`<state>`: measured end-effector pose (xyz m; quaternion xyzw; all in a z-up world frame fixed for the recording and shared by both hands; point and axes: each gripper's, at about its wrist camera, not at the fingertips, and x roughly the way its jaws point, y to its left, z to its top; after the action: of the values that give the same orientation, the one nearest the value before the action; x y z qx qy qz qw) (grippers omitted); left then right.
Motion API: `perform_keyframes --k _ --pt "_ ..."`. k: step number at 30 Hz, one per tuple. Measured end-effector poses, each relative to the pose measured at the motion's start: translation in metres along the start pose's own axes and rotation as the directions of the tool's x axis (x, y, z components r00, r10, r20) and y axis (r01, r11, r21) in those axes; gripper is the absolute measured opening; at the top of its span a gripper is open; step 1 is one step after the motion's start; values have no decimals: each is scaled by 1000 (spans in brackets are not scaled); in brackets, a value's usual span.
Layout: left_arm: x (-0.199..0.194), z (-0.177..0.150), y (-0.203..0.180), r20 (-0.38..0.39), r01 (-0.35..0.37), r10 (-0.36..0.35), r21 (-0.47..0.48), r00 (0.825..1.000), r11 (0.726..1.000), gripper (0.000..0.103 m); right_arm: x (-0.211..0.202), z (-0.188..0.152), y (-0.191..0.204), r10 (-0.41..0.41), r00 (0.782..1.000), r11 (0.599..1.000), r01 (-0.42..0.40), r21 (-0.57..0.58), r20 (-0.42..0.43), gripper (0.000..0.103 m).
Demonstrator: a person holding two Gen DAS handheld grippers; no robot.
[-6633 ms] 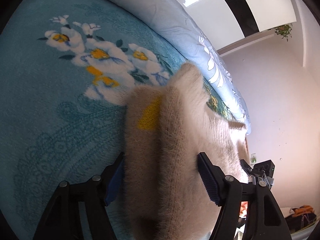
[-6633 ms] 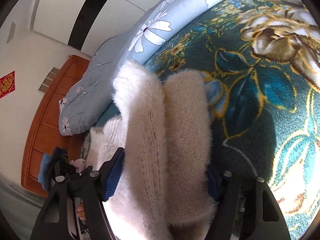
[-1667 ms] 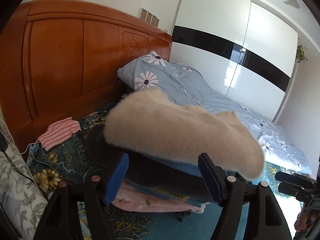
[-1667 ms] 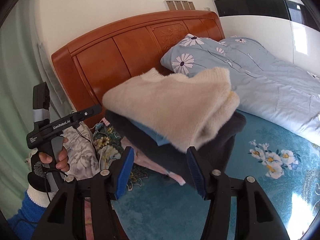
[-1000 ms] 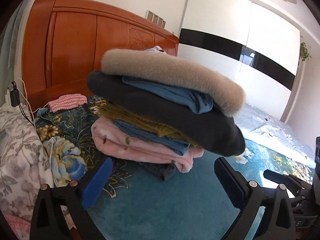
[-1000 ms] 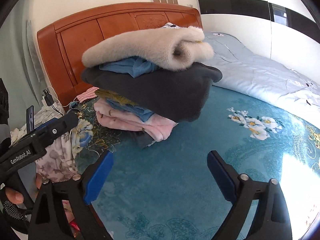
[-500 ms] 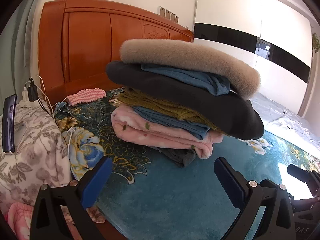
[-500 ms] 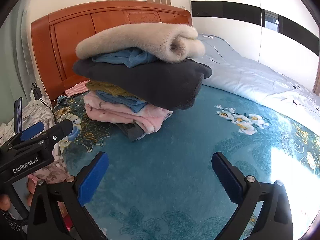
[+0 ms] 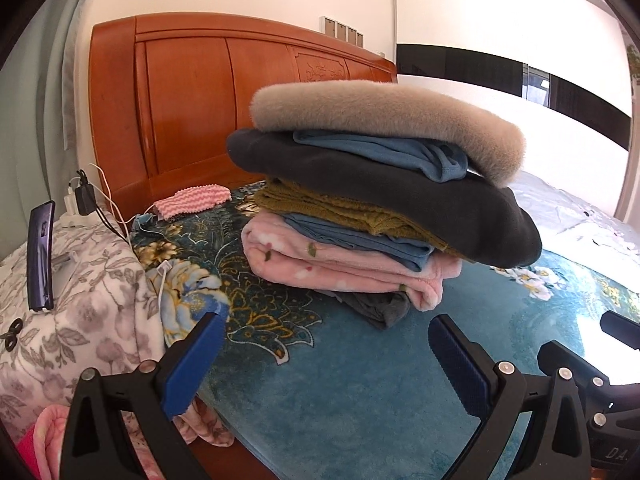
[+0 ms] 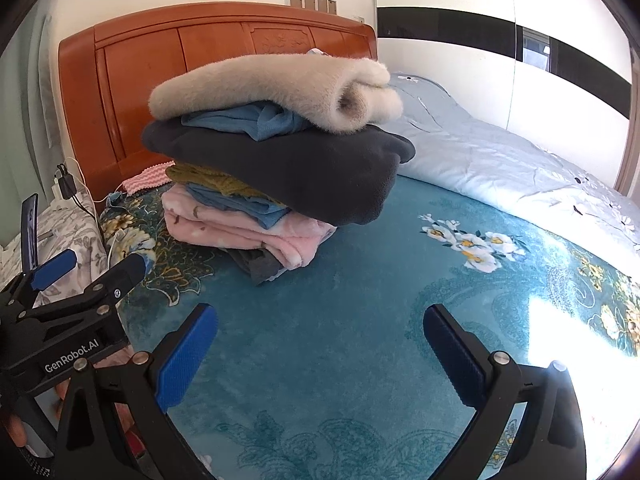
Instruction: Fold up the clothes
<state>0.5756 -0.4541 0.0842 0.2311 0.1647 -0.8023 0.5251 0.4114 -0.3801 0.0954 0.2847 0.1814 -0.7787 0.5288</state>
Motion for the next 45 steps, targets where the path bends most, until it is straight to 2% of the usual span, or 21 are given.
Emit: perform_keyframes --k 20,45 --pt "-3 -1 -7 -8 -15 15 20 1000 1000 103 -4 3 1 -12 1000 1000 12 4 4 103" --pt "-2 1 -2 -19 4 -4 3 1000 1000 103 -2 7 10 -27 1000 999 27 -19 -9 103"
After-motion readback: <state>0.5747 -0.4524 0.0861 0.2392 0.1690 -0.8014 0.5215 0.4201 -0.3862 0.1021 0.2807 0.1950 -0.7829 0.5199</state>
